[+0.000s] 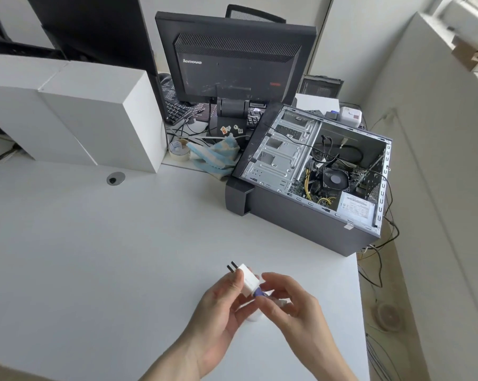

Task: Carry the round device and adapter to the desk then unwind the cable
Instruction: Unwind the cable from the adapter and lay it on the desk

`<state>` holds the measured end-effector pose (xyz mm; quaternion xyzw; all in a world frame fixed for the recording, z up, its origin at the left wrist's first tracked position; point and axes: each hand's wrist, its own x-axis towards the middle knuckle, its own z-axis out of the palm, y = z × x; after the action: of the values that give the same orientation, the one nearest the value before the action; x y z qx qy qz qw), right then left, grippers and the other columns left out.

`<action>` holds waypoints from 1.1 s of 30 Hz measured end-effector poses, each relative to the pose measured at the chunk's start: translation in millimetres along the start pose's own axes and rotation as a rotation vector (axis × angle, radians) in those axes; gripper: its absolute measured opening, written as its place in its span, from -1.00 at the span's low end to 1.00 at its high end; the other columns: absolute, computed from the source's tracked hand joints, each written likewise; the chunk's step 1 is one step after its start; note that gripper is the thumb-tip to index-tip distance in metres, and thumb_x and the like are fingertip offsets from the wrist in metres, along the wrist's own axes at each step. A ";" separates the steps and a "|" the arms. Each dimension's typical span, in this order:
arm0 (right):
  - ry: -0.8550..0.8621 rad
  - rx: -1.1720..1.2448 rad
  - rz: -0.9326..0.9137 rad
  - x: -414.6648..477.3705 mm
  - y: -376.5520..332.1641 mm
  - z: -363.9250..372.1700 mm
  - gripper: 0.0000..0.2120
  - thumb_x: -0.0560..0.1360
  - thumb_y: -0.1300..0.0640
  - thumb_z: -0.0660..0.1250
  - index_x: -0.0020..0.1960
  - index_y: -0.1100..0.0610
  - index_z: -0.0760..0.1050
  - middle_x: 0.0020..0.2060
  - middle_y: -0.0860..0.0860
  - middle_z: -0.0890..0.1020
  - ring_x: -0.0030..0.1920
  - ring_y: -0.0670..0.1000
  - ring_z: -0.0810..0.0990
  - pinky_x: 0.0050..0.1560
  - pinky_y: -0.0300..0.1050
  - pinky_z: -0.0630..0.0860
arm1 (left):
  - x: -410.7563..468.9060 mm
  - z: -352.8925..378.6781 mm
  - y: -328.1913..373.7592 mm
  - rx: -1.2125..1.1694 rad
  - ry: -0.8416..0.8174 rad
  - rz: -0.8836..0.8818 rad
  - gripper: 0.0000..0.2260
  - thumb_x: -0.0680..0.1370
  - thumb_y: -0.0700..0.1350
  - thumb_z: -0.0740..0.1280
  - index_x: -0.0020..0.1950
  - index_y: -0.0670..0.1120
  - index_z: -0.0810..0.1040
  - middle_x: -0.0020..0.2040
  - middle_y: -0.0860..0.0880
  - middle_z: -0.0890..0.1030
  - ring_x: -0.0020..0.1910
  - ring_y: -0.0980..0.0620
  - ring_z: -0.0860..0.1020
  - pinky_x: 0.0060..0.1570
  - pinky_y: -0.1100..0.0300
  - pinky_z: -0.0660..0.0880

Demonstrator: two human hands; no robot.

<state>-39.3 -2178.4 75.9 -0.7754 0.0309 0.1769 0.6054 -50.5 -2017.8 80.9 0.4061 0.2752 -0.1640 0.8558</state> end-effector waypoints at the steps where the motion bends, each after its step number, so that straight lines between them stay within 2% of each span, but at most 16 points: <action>1: 0.003 0.019 0.013 -0.8 1.0 -2.2 -0.73 0.44 0.05 0.54 0.12 -0.08 0.64 -0.05 -0.19 0.71 -0.05 -0.09 0.65 -0.07 -0.10 0.61 | 0.9 -1.4 1.3 -0.034 0.020 -0.001 -0.60 0.53 0.00 0.34 0.20 -0.29 0.60 0.19 -0.37 0.63 0.17 -0.25 0.64 0.14 0.06 0.60; 6: 0.014 0.138 0.073 -3.5 7.6 -9.9 -0.77 0.44 0.07 0.51 0.09 -0.03 0.69 -0.05 0.02 0.74 -0.15 -0.03 0.67 -0.14 -0.04 0.63 | 1.8 -4.8 5.3 -0.115 0.057 0.005 -0.54 0.46 0.00 0.37 0.22 -0.30 0.60 0.10 -0.22 0.68 0.01 -0.06 0.68 0.11 0.13 0.63; 9: 0.019 0.246 0.129 -2.4 5.9 -10.3 -0.74 0.41 0.02 0.51 0.08 0.05 0.71 -0.08 0.15 0.73 -0.19 -0.02 0.67 -0.19 -0.08 0.63 | 0.5 -5.3 5.8 -0.125 0.058 -0.006 -0.52 0.46 0.00 0.37 0.24 -0.32 0.58 0.09 -0.22 0.67 0.06 -0.08 0.65 0.16 0.12 0.61; 15: -0.042 0.482 0.268 -0.3 2.1 -6.7 -0.63 0.42 -0.07 0.43 0.09 0.15 0.72 -0.06 0.12 0.72 -0.11 0.12 0.67 -0.15 0.01 0.61 | 0.0 -5.4 5.4 -0.164 0.061 -0.023 -0.53 0.48 -0.02 0.36 0.25 -0.33 0.57 0.09 -0.22 0.67 0.01 -0.06 0.67 0.14 0.12 0.62; 21: -0.089 0.644 0.351 2.0 -3.3 -5.9 -0.58 0.40 0.04 0.45 0.14 0.30 0.65 -0.12 0.16 0.68 -0.16 0.12 0.69 -0.24 -0.07 0.64 | -1.2 -3.1 5.4 -0.163 0.042 -0.046 -0.58 0.48 -0.01 0.36 0.19 -0.29 0.61 0.11 -0.23 0.68 -0.01 -0.05 0.69 0.17 0.11 0.61; 23: -0.096 0.668 0.371 2.5 -3.4 -6.0 -0.58 0.41 0.06 0.46 0.16 0.32 0.64 -0.12 0.21 0.67 -0.17 0.11 0.70 -0.24 -0.08 0.64 | -2.3 -1.4 4.9 -0.166 0.036 -0.058 -0.57 0.49 -0.01 0.36 0.21 -0.30 0.61 0.11 -0.25 0.67 -0.01 -0.06 0.68 0.17 0.11 0.60; 27: -0.101 0.688 0.382 2.8 -2.7 -7.7 -0.61 0.44 0.11 0.46 0.16 0.34 0.63 -0.11 0.19 0.68 -0.19 0.07 0.70 -0.25 -0.11 0.63 | -3.8 3.0 4.6 -0.175 0.033 -0.078 -0.63 0.52 -0.03 0.34 0.17 -0.28 0.63 0.25 -0.28 0.64 0.01 -0.07 0.69 0.15 0.11 0.61; 33: -0.106 0.653 0.382 1.7 -1.2 -9.8 -0.65 0.40 0.16 0.50 0.11 0.35 0.65 -0.18 0.15 0.66 -0.25 0.01 0.65 -0.30 -0.18 0.59 | -6.8 9.1 4.5 -0.157 0.004 -0.085 -0.63 0.47 -0.01 0.36 0.15 -0.24 0.64 0.23 -0.25 0.66 0.06 -0.08 0.68 0.21 0.09 0.58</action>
<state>-35.1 -2187.0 78.5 -0.5118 0.1985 0.3072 0.7773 -50.6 -2021.7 92.5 0.3262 0.3059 -0.1772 0.8767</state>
